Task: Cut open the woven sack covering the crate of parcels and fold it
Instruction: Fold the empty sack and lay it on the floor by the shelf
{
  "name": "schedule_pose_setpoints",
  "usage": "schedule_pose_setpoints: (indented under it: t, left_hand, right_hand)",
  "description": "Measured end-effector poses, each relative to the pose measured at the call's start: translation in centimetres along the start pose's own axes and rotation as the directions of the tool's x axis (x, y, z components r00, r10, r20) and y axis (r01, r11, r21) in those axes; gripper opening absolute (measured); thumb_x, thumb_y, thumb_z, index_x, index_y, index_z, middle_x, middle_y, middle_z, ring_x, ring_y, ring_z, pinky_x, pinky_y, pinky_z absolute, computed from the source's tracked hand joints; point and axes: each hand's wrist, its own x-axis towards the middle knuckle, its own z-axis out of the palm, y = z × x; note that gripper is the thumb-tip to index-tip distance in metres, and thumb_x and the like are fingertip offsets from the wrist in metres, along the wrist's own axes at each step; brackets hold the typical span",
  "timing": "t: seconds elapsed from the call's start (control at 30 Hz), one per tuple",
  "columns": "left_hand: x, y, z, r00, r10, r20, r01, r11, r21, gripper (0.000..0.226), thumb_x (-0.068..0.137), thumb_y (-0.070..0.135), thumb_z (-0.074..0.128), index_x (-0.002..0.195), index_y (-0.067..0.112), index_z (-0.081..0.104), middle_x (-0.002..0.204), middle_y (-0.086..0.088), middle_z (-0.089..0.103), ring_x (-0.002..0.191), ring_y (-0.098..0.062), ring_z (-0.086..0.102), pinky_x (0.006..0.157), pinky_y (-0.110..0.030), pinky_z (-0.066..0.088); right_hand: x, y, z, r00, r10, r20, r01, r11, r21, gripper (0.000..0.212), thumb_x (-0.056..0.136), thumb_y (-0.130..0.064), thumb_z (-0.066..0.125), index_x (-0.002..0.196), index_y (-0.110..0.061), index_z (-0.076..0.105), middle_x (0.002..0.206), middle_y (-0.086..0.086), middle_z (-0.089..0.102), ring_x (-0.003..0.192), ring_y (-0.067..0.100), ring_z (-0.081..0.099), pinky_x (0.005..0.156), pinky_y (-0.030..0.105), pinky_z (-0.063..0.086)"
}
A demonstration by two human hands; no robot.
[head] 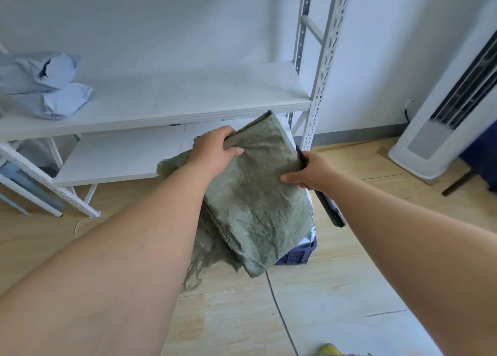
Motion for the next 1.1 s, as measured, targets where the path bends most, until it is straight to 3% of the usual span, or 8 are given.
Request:
schedule_pose_setpoints:
  t: [0.13,0.23,0.33,0.43,0.5,0.6,0.8,1.1]
  left_hand:
    - [4.1,5.5,4.3,0.977,0.056,-0.204,0.012,0.948,0.317,0.031,0.08,0.033,0.073,0.108,0.028,0.061,0.106,0.003,0.063,0.112,-0.026,0.052,0.1,-0.041,0.035]
    - [5.4,9.7,7.9,0.942,-0.069,-0.328,0.14,0.97,0.198,0.044,0.083,0.026,0.07,0.123,0.024,0.052,0.125,0.001,0.055,0.12,-0.022,0.047,0.095,-0.036,0.039]
    - [5.5,12.9,12.7,0.973,-0.222,0.062,0.23,0.959,-0.168,0.02,0.088,0.023,0.065,0.107,0.02,0.06,0.104,0.0,0.068,0.086,-0.016,0.065,0.074,-0.033,0.053]
    - [4.8,15.8,17.6,0.793,-0.145,0.592,0.309,0.933,-0.185,0.063,0.081,0.025,0.075,0.136,0.015,0.047,0.119,0.0,0.062,0.099,-0.013,0.063,0.084,-0.032,0.054]
    - [4.5,17.3,20.8,0.714,-0.091,0.694,0.218,0.971,-0.098,0.104,0.069,0.036,0.083,0.151,0.02,0.02,0.136,0.008,0.046,0.123,-0.01,0.047,0.097,-0.027,0.041]
    - [4.6,19.6,24.8,0.807,-0.034,0.59,0.219,0.945,-0.245,0.121,0.057,0.039,0.086,0.15,0.019,0.012,0.141,0.005,0.04,0.131,-0.015,0.041,0.106,-0.034,0.038]
    - [6.7,23.7,28.9,0.941,-0.272,0.199,0.332,0.848,-0.414,0.055,0.077,0.017,0.056,0.131,0.024,0.046,0.1,-0.001,0.062,0.089,-0.023,0.058,0.076,-0.028,0.043]
    - [14.2,26.0,31.6,0.827,-0.219,0.518,0.534,0.596,-0.6,0.026,0.083,-0.001,0.059,0.104,0.013,0.065,0.089,-0.015,0.071,0.074,-0.032,0.07,0.074,-0.047,0.058]
  right_hand:
    - [1.1,2.8,-5.0,0.99,0.056,-0.126,-0.044,0.994,0.095,0.029,0.071,-0.024,0.084,0.09,-0.015,0.065,0.068,0.0,0.062,0.049,0.014,0.055,0.043,0.022,0.045]
    - [2.2,4.8,-9.0,0.941,0.154,-0.302,-0.118,0.984,0.134,0.023,0.071,-0.027,0.08,0.086,-0.02,0.064,0.067,-0.001,0.065,0.058,0.017,0.06,0.057,0.029,0.054]
    - [2.8,7.1,-13.3,0.87,0.265,-0.417,-0.189,0.958,0.215,0.018,0.068,-0.025,0.077,0.076,-0.019,0.062,0.074,0.006,0.07,0.073,0.026,0.067,0.071,0.036,0.058]
    - [3.4,7.9,-16.2,0.857,0.323,-0.401,-0.211,0.931,0.299,0.018,0.066,-0.023,0.077,0.074,-0.015,0.063,0.067,0.007,0.07,0.061,0.023,0.065,0.067,0.038,0.06]
    - [3.8,7.5,-17.6,0.873,0.387,-0.298,-0.254,0.88,0.4,0.02,0.067,-0.016,0.079,0.078,-0.007,0.065,0.054,0.005,0.064,0.039,0.015,0.056,0.045,0.027,0.052]
    - [4.5,6.7,-19.8,0.886,0.427,-0.178,-0.309,0.833,0.46,0.019,0.072,-0.009,0.077,0.068,-0.005,0.06,0.036,0.003,0.052,0.031,0.013,0.044,0.038,0.019,0.039]
    - [4.4,6.6,-24.4,0.942,0.335,-0.003,-0.277,0.784,0.556,0.027,0.075,-0.023,0.081,0.077,-0.003,0.063,0.051,0.007,0.06,0.047,0.013,0.042,0.049,0.023,0.04]
    - [5.4,15.7,-30.1,0.941,0.29,-0.175,-0.21,0.905,0.37,0.03,0.081,-0.024,0.076,0.109,-0.018,0.069,0.089,0.0,0.068,0.042,0.007,0.054,0.045,0.019,0.045]
